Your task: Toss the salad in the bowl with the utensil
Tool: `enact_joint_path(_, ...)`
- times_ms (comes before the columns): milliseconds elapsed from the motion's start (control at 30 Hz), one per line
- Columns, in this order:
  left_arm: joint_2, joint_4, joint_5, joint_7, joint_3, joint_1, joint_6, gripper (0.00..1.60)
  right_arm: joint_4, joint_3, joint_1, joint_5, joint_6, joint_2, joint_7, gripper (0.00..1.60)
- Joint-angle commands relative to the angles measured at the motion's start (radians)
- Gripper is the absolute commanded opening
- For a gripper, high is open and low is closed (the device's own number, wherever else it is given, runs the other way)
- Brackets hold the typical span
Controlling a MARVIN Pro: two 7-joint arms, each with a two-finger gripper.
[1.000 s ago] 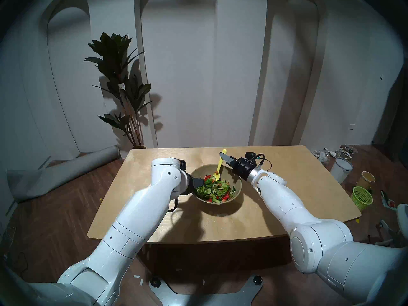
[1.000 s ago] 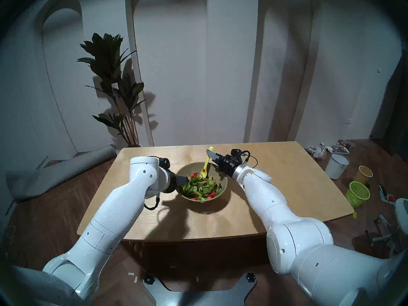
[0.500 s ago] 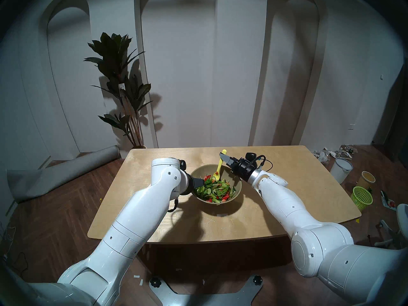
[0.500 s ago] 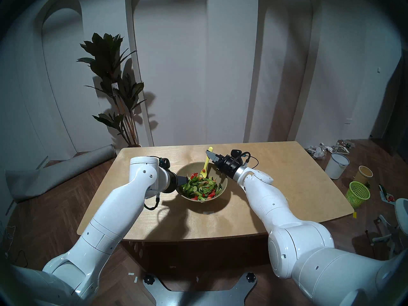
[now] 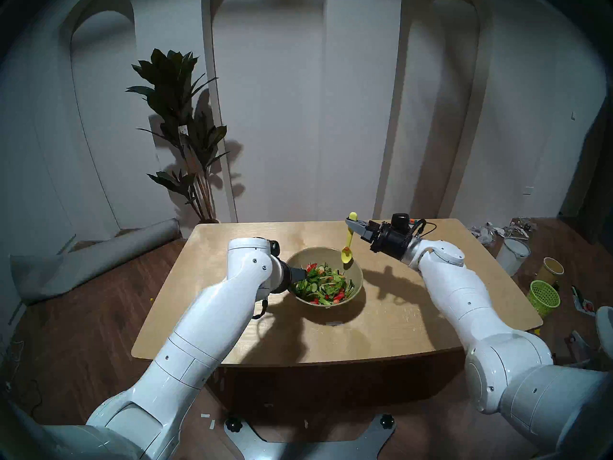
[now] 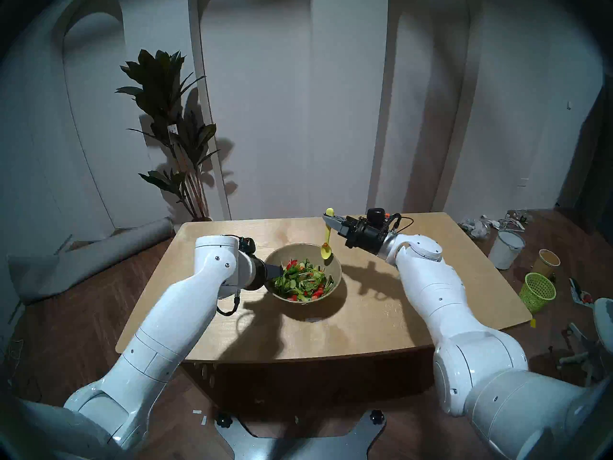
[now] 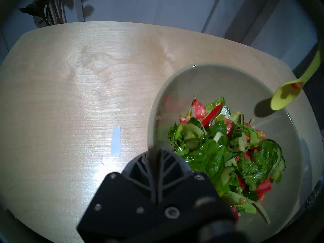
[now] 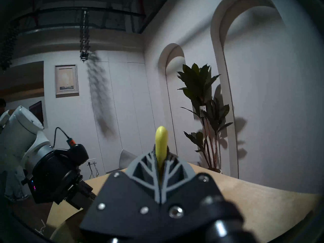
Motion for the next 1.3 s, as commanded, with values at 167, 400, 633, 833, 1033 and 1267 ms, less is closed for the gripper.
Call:
enact_joint_path(167,0.002,-0.003,0.002,0.013,0.0,-0.004,-0.001,0.0,-0.179,0.015,-0.154,0.044,0.115,-0.003,0.023,0.0)
enact_joint_path(400,0.0,-0.003,0.0,0.018,-0.001,-0.004,-0.001,0.0,-0.28,0.044,-0.262,0.032,0.141,-0.048,-0.118,0.0)
enact_joint_path(633,-0.002,-0.003,-0.002,0.023,-0.003,-0.004,-0.001,0.0,-0.36,0.055,-0.274,0.0,0.126,-0.043,-0.222,0.0)
enact_joint_path(833,-0.001,-0.003,0.0,0.02,-0.002,-0.004,-0.001,0.0,-0.43,0.07,-0.277,-0.02,0.14,-0.041,-0.289,0.0)
enact_joint_path(1033,-0.001,-0.003,-0.001,0.022,-0.002,-0.004,-0.001,0.0,-0.52,0.062,-0.291,-0.068,0.18,-0.039,-0.364,0.0)
enact_joint_path(1267,-0.005,-0.004,-0.005,0.031,-0.005,-0.004,-0.001,0.0,-0.545,0.043,-0.331,-0.108,0.231,-0.06,-0.433,0.0)
